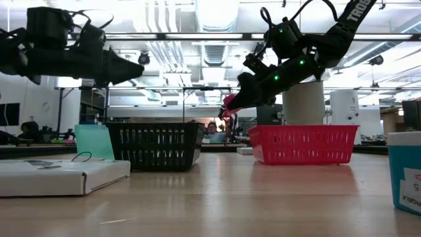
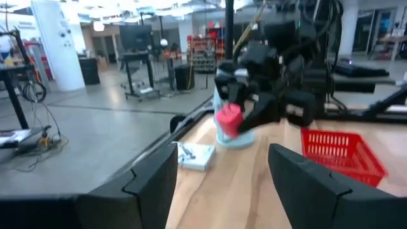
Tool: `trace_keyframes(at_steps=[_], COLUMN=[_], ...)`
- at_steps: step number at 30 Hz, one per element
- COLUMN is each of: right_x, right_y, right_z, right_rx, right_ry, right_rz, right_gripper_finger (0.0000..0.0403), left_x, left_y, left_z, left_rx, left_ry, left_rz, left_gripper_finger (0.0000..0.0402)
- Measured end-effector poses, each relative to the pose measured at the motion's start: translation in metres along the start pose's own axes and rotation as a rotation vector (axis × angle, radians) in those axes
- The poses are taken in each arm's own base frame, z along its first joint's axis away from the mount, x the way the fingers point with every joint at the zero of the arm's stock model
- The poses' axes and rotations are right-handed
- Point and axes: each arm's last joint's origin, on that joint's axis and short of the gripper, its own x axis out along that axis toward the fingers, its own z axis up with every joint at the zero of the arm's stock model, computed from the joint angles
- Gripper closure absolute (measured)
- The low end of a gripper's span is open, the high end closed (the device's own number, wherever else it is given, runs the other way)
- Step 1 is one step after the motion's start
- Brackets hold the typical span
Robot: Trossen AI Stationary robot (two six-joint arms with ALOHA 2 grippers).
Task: Pick and place items into bin
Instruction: Put the pink charger adapter into the red bin
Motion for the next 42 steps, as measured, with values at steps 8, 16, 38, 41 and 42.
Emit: trace_keyframes(at_steps=[8, 16, 38, 41, 42], right_x=[-0.01, -0.014, -0.039, -0.053, -0.058], right_y=[0.008, 0.014, 0.022, 0.025, 0.026], right_z=[0.011, 0.014, 0.026, 0.03, 0.031], right_rx=[-0.031, 0.064, 0.26, 0.249, 0.244], right_ry=[-0.044, -0.051, 0.034, 0.07, 0.08], right_rz=[0.027, 0.05, 0.321, 0.355, 0.361], right_gripper_finger=[0.0261, 0.0261, 0.0261, 0.0261, 0.0261], left_x=[0.001, 0.004, 0.016, 0.017, 0.018], left_y=[0.001, 0.001, -0.001, -0.002, -0.002], left_z=[0.007, 0.005, -0.016, -0.023, -0.024], left_rx=[0.054, 0.057, -0.109, -0.089, -0.089], left_ry=[-0.076, -0.064, 0.06, 0.103, 0.111], left_rz=[0.008, 0.007, -0.011, -0.016, -0.015], left_gripper_finger=[0.0174, 0.0174, 0.0174, 0.0174, 0.0174])
